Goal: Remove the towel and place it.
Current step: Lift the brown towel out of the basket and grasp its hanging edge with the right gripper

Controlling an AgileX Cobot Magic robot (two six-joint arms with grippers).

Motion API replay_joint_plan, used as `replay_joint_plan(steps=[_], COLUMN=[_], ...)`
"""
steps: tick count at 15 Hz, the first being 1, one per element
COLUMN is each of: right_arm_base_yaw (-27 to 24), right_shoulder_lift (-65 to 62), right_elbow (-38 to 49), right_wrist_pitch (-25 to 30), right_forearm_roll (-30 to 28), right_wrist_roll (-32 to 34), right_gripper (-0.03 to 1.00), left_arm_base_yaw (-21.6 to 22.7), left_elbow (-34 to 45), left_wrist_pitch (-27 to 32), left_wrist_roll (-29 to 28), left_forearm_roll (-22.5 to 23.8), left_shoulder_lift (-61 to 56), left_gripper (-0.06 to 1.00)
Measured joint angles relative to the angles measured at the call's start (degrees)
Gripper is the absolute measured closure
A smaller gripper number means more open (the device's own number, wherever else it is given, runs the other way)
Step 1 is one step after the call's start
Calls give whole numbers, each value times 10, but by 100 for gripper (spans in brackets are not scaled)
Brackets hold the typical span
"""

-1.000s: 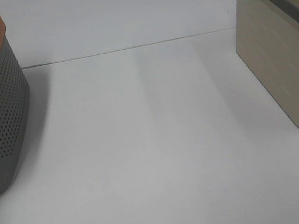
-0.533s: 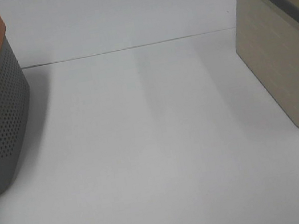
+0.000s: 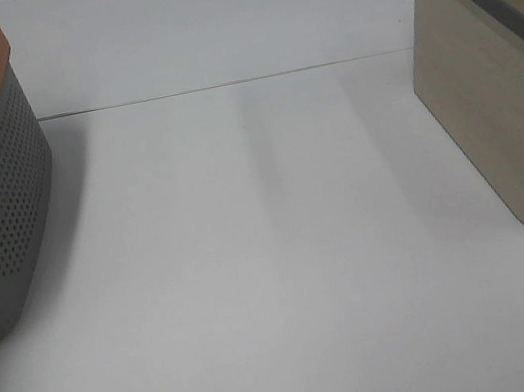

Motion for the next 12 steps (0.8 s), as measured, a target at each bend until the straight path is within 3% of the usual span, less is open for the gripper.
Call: replay_joint_plan(steps=[5, 7, 12], right_arm_base_yaw=[0, 0, 0], right_shoulder_lift=[0, 0, 0], right_elbow=[0, 0, 0], right_wrist_pitch=[0, 0, 0], right_forearm_roll=[1, 1, 2], right_wrist_roll=[0, 0, 0], right_gripper=[18, 18, 18], left_arm_base_yaw=[-59, -92, -147], left_elbow=[-79, -127, -167], left_wrist_pitch=[1, 1, 2], left_wrist_roll=[-5, -11, -12], left_forearm_roll=[-6, -28, -46], left_shoulder_lift=[-36, -36, -36], left_gripper=[94, 94, 94])
